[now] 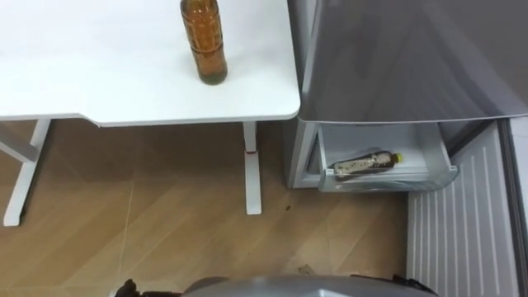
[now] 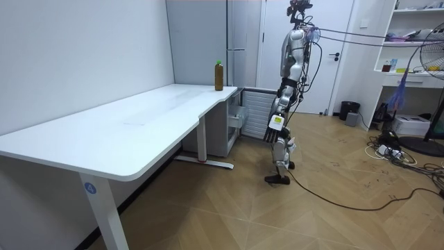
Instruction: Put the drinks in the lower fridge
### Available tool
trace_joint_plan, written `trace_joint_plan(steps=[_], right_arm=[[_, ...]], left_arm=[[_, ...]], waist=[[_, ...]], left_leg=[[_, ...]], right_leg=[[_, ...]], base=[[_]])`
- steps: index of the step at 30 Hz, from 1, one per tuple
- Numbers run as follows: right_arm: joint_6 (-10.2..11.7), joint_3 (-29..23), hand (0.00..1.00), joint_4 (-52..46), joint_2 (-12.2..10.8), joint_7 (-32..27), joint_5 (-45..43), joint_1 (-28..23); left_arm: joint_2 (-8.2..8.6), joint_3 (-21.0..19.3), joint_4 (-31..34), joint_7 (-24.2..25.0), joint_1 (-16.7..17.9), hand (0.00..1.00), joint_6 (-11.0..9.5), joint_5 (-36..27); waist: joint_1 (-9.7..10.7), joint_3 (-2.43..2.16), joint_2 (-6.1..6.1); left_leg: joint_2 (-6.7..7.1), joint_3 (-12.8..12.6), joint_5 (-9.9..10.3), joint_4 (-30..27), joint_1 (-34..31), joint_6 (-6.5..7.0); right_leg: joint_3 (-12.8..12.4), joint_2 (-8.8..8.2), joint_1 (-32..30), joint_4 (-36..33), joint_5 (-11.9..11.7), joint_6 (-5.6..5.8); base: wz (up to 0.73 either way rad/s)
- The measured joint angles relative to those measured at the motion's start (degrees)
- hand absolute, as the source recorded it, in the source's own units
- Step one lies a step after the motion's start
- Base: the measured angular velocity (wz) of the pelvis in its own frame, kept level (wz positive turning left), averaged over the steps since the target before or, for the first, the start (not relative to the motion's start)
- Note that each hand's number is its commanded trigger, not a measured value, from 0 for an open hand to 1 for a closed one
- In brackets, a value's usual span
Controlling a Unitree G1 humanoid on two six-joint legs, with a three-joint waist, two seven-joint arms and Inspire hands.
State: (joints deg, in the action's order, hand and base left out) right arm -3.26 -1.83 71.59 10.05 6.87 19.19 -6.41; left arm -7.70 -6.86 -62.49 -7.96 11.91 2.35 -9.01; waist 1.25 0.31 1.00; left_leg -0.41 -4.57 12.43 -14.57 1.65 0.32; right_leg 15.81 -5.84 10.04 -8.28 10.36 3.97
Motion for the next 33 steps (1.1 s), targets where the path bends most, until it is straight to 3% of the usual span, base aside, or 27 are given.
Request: trace_joint_plan(steps=[4, 8, 13, 17, 21, 26, 29, 33], right_arm=[[-0.3, -0.2, 0.0, -0.1, 0.0, 0.2, -1.4, 0.2], [-0.5, -0.4, 0.0, 0.0, -0.2, 0.0, -1.5, 0.3], [-0.6, -0.4, 0.0, -0.4, -0.2, -0.5, -1.5, -0.5], [-0.5, -0.6, 0.0, -0.7, -0.2, -1.0, -1.8, -1.1], [-0.3, -0.7, 0.0, -2.4, -0.2, -1.4, -3.4, -2.1], [0.5, -0.7, 0.0, -4.1, -0.2, -2.1, -4.6, -3.0], [1.1, -1.1, 0.0, -5.0, -0.5, -2.5, -6.0, -3.9], [1.6, -1.9, 0.0, -5.1, -0.6, -2.4, -8.5, -3.8]], left_arm=[[0.19, -3.3, 0.8, -1.3, -0.9, 0.0, 0.0, -5.3], [0.24, -8.2, 4.8, -7.7, -0.9, 0.0, -0.5, -13.0], [0.2, -9.5, 9.6, -15.3, -0.6, 0.0, -1.5, -24.4], [0.36, -13.9, 13.5, -20.3, -0.6, 0.0, -2.6, -30.2], [0.38, -16.5, 17.1, -25.0, -0.3, 0.0, -5.0, -32.2], [0.36, -16.6, 23.1, -30.4, 0.2, 0.0, -10.2, -34.2], [0.31, -16.6, 27.3, -34.2, 0.5, 0.0, -11.4, -33.9], [0.17, -16.7, 35.2, -36.9, 1.2, 0.0, -12.6, -30.9]], waist=[[-0.3, 0.08, 0.22], [-0.9, 0.14, 0.63], [-2.3, -0.4, 0.4], [-3.4, -0.73, 0.3], [-3.6, -0.73, 0.17], [-4.4, -0.7, -0.05], [-4.6, -0.73, 0.12], [-4.9, -0.73, 0.07]], left_leg=[[0.0, -0.3, 0.0, 0.0, 0.3, 0.0], [0.27, -0.5, 0.1, 0.0, 1.0, 0.11], [0.29, -0.5, 0.2, 0.3, 1.3, 0.13], [0.27, -0.7, 0.2, 1.0, 2.0, 0.05], [0.25, -0.4, 0.3, 1.2, 2.0, -0.04], [0.25, 0.1, 0.3, 1.5, 2.2, -0.06], [0.25, 0.6, 0.3, 1.3, 2.0, -0.06], [0.29, 1.1, 0.3, 1.1, 1.8, -0.06]], right_leg=[[-0.3, -0.02, 0.0, -0.2, 0.1, 0.06], [-0.8, -0.2, 0.8, 0.1, 0.4, 0.2], [-1.5, -0.15, 0.8, 0.6, 0.5, 0.2], [-1.4, -0.12, 1.0, 0.5, 0.5, 0.17], [-1.4, -0.07, 0.9, 0.2, 0.5, 0.17], [-1.2, -0.03, 0.9, -0.3, 0.5, 0.17], [0.1, -0.05, 0.8, -0.4, 0.5, 0.17], [0.1, -0.02, 1.0, -0.4, 0.5, 0.17]], base=[[-0.03], [-0.04], [-0.04], [-0.02], [0.0], [0.02], [0.06], [0.06]])
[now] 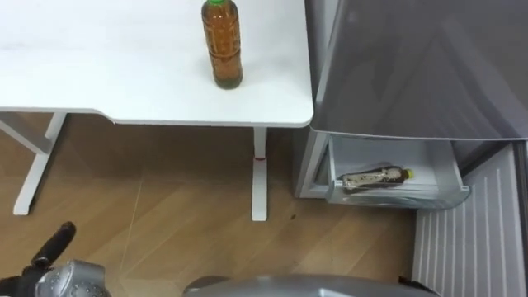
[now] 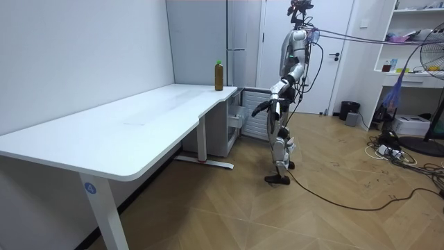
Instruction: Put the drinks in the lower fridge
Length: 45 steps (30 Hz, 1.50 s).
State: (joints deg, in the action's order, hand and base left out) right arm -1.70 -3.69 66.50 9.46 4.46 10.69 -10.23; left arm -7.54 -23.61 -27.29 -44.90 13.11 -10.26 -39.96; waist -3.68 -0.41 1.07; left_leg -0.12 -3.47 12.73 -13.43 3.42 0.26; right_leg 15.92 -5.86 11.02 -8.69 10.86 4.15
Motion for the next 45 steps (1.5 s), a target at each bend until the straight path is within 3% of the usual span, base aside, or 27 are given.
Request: trace_joint_plan(steps=[3, 9, 18, 20, 27, 32, 39, 42, 45], right_arm=[[0.4, 0.0, 0.0, -0.2, 0.0, 0.1, -0.5, -0.1], [0.5, -0.1, 0.0, -1.9, 0.0, 0.3, -2.0, -0.6], [0.9, -0.5, 0.0, -1.8, 0.0, 2.7, -2.2, -0.5], [0.8, -0.8, 0.0, -2.0, 0.0, 2.6, -2.2, -0.5], [0.3, -1.9, 0.0, -2.0, 0.0, 3.0, -2.0, -0.5], [0.3, -2.2, 0.0, -0.9, 0.0, 3.9, 2.7, -0.6], [0.4, -4.9, 0.0, 0.9, 0.0, 5.0, 2.8, -0.2], [0.5, -5.0, 0.0, 1.6, 0.1, 5.0, 2.9, 0.1], [1.0, -5.1, 0.0, 2.7, 0.1, 5.0, 2.9, 0.6]], left_arm=[[-0.19, 0.1, 6.7, -1.1, 0.2, 0.0, -1.2, 0.4], [-0.23, 0.3, 16.5, -1.7, 0.0, 0.0, -1.3, 4.9], [-1.09, 0.3, 27.7, 5.4, -0.7, 0.0, -1.1, 7.1], [-2.23, 1.4, 29.8, 7.5, -1.4, 0.0, -0.4, 7.2], [-2.58, 3.1, 30.5, 16.2, -3.6, 0.0, 3.9, 15.8], [-2.73, 4.2, 30.7, 21.0, -5.3, 0.0, 5.5, 15.9], [-3.34, 4.5, 35.0, 25.8, -6.4, 0.0, 6.1, 15.9], [-3.39, 5.0, 34.9, 27.5, -6.9, 0.0, 6.1, 15.9], [-3.37, 7.1, 33.9, 29.6, -6.9, 0.0, 6.4, 15.9]], waist=[[0.0, -0.01, -0.22], [0.1, 0.02, -0.55], [0.4, 0.17, -0.43], [0.8, 0.26, -0.58], [1.9, 0.56, -1.45], [2.7, 0.56, -1.42], [5.0, 0.63, -0.77], [5.3, 0.97, -0.68], [5.8, 0.98, -0.58]], left_leg=[[0.04, 0.3, 0.0, -0.1, -0.1, 0.0], [0.01, 0.6, 0.0, -0.2, -0.4, -0.01], [0.06, 0.7, 0.0, -0.5, -1.1, -0.02], [0.21, 1.7, 0.1, -1.1, -1.9, -0.01], [0.32, 2.4, 0.1, -1.4, -2.3, -0.01], [0.34, 2.1, 0.1, -1.3, -1.8, 0.0], [0.33, 1.8, 0.1, -1.2, -1.6, 0.0], [0.14, 0.7, 0.1, -0.6, -0.8, 0.01], [0.08, 0.1, 0.1, -0.4, -0.7, 0.01]], right_leg=[[0.0, 0.05, 0.0, 0.0, 0.0, 0.0], [0.0, 0.11, -0.2, 0.0, 0.0, 0.0], [0.8, 0.14, -0.1, 0.0, 0.0, -0.01], [1.5, 0.13, -0.1, 0.1, 0.0, -0.01], [1.4, 0.17, -0.1, 0.1, 0.0, 0.0], [1.5, 0.1, -0.1, 0.1, 0.0, 0.0], [1.2, 0.07, 0.1, 0.1, 0.0, 0.0], [0.3, 0.08, 0.2, 0.1, 0.0, -0.01], [-0.2, 0.08, 0.1, 0.1, 0.0, -0.01]], base=[[0.01], [0.0], [0.04], [0.2], [0.05], [-0.02], [-0.01], [-0.17], [-0.12]])
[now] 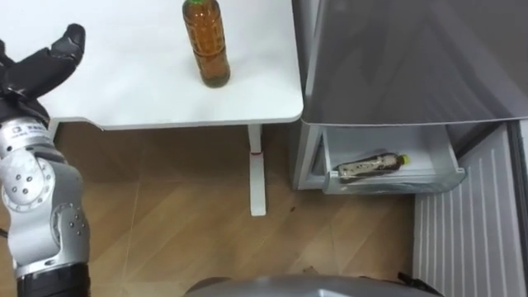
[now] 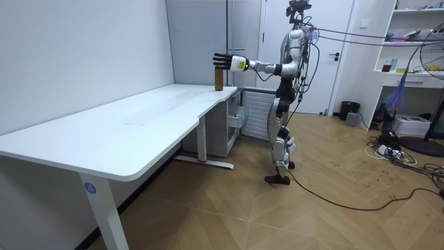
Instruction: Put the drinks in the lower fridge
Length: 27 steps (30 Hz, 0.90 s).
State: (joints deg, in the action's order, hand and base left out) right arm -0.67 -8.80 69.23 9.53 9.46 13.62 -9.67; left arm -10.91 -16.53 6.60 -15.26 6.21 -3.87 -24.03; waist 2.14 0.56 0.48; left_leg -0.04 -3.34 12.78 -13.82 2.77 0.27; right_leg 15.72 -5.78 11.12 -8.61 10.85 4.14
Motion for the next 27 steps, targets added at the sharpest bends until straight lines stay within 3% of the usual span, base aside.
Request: trace_joint_plan(steps=[6, 14, 20, 27], right_arm=[[-0.3, -0.4, 0.0, 2.1, 0.0, 0.1, -0.1, 1.7], [-0.7, -1.1, 0.0, 2.1, 0.2, -0.2, -0.1, 1.9], [-0.9, -2.0, 0.0, 2.4, 0.7, -0.6, -0.2, 1.9], [-2.0, -2.5, 0.0, 1.9, 1.0, -0.7, -0.2, 1.8]], left_arm=[[0.01, 1.2, 0.0, 4.1, -0.1, 0.0, 2.1, 0.1], [0.0, 2.8, -2.0, 8.2, -2.2, 0.0, 5.3, 6.2], [0.0, 3.8, -2.0, 9.7, -2.8, 0.0, 6.5, 6.2], [0.0, 4.0, -4.5, 12.5, -5.6, 0.0, 8.0, 6.2]], waist=[[1.6, 0.08, 0.22], [2.7, -0.01, -0.51], [3.8, 0.04, -1.32], [4.5, 0.13, -1.3]], left_leg=[[-0.12, -0.6, 0.0, 0.1, -0.1, 0.0], [-0.18, -1.4, 0.0, 0.1, -0.1, 0.01], [-0.21, -1.9, 0.0, 0.1, 0.1, 0.02], [-0.28, -2.4, 0.0, 0.2, 0.1, 0.02]], right_leg=[[-0.7, 0.02, -0.5, 0.0, 0.0, 0.0], [-1.8, 0.02, -1.5, 0.0, 0.0, -0.01], [-2.9, 0.02, -1.8, -0.1, 0.0, 0.0], [-3.3, 0.03, -1.6, -0.2, 0.0, 0.0]], base=[[-0.05], [-0.06], [-0.05], [-0.05]])
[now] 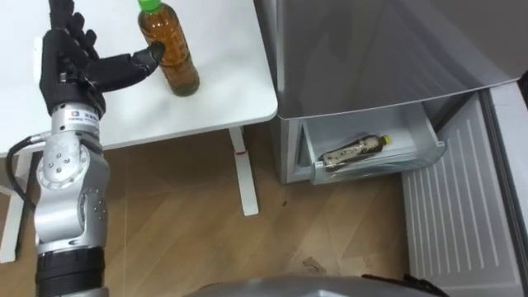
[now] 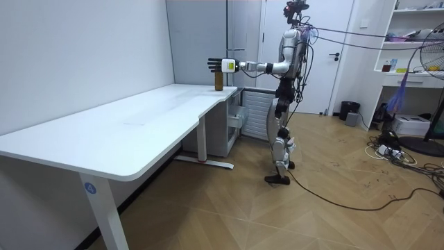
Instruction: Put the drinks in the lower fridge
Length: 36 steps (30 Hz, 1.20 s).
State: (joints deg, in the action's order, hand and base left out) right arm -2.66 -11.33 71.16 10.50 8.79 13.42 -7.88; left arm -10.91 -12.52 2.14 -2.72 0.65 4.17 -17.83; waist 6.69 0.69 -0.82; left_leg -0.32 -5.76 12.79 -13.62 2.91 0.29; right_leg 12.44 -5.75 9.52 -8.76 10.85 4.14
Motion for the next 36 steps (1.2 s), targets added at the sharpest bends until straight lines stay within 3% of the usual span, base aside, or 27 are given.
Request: trace_joint_plan(steps=[7, 14, 28, 36], right_arm=[[-1.2, 0.0, 0.0, -0.1, 0.5, 0.1, -0.8, 0.0], [-2.5, 0.1, 0.0, -0.1, 0.6, -0.1, -7.7, -1.0], [-6.1, 0.1, 0.0, 0.1, 0.5, -1.7, -12.3, -1.9], [-6.9, 1.0, 0.0, 0.5, 0.5, -1.8, -14.7, -2.4]], left_arm=[[0.0, 0.1, 0.0, 2.3, -0.1, 0.0, 0.8, 0.0], [0.0, 0.6, -3.0, 3.3, -1.7, 0.0, 1.6, 0.0], [-0.04, 1.5, -8.9, 3.3, -7.5, 0.0, 2.6, -0.7], [-0.55, 1.3, -14.1, 3.0, -10.2, 0.0, 2.9, -0.7]], waist=[[0.9, -0.02, 0.43], [1.2, -0.03, 0.7], [1.4, -0.11, 0.68], [1.4, -0.3, 0.5]], left_leg=[[-0.05, -0.5, 0.0, 0.0, -0.1, 0.01], [-0.09, -0.7, 0.0, 0.2, 0.6, 0.01], [-0.54, -2.6, 0.0, 1.0, 1.9, -0.01], [-0.8, -3.7, 0.0, 1.4, 2.8, -0.04]], right_leg=[[-1.0, 0.02, -0.4, -0.2, 0.0, 0.0], [-1.2, 0.05, -0.4, -0.4, 0.0, 0.0], [-2.8, 0.29, -0.7, -1.0, 0.0, 0.0], [-3.9, 0.5, -0.5, -1.2, -0.1, -0.12]], base=[[-0.04], [-0.02], [-0.07], [-0.07]])
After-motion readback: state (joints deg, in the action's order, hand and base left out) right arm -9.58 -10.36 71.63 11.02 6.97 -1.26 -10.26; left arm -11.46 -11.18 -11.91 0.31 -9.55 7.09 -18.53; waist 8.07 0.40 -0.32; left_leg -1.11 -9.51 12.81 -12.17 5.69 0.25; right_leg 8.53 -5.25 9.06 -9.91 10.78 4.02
